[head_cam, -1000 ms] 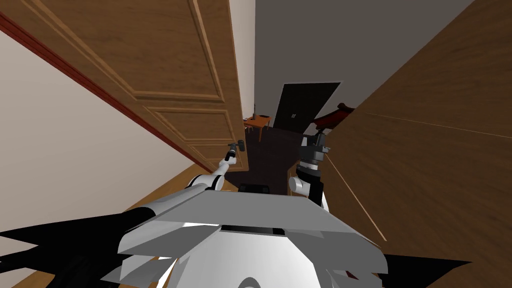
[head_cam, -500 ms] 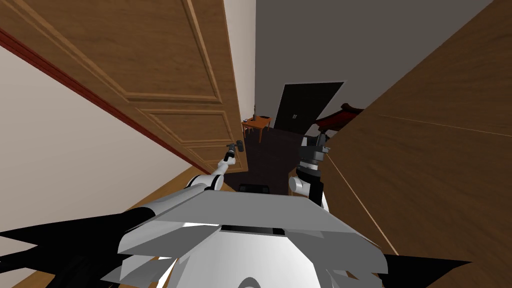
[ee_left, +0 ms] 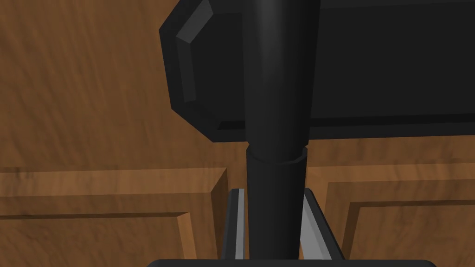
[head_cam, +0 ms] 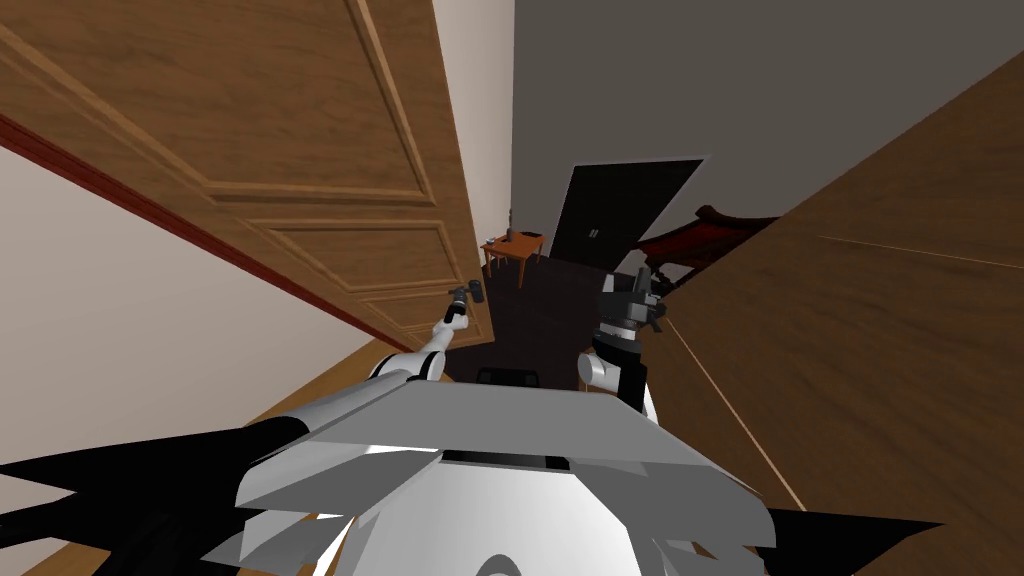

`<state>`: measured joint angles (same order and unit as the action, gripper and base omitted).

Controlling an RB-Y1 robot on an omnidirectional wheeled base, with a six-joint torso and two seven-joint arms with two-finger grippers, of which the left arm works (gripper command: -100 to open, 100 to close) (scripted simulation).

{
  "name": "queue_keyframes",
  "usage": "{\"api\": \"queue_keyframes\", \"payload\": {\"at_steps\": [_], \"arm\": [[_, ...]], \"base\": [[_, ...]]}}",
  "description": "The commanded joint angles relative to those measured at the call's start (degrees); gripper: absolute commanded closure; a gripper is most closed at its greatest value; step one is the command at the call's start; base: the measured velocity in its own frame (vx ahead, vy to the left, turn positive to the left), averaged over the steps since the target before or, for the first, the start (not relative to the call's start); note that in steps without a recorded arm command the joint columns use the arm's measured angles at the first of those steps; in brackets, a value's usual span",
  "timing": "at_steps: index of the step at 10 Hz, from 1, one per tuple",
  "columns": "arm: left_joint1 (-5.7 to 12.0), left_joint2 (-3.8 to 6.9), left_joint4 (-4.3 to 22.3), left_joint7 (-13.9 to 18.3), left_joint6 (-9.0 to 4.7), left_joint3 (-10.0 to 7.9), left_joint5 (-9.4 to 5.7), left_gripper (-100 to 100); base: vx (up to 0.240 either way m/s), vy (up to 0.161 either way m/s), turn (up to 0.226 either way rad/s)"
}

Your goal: Push the door open

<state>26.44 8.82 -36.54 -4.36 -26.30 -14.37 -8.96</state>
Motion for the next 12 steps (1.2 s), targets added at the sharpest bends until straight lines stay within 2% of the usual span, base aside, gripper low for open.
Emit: {"api": "queue_keyframes", "payload": {"at_steps": [1,8,10,11,12], "arm": [[1.10,0.86,2.0,0.0,-1.07,-0.51,-0.19,100],[0.42,2.78,2.4,-1.5,-1.32,-4.73,-1.72,100],[0.42,2.78,2.4,-1.5,-1.32,-4.73,-1.72,100],[0.23,3.34,2.6,-2.0,-1.39,-5.96,-2.16,100],[0.23,3.34,2.6,-2.0,-1.39,-5.96,-2.16,100]], "base": [[0.120,-0.044,0.033],[0.170,-0.068,0.058],[0.100,-0.041,0.030],[0.133,-0.059,0.043],[0.133,-0.074,0.061]]}}
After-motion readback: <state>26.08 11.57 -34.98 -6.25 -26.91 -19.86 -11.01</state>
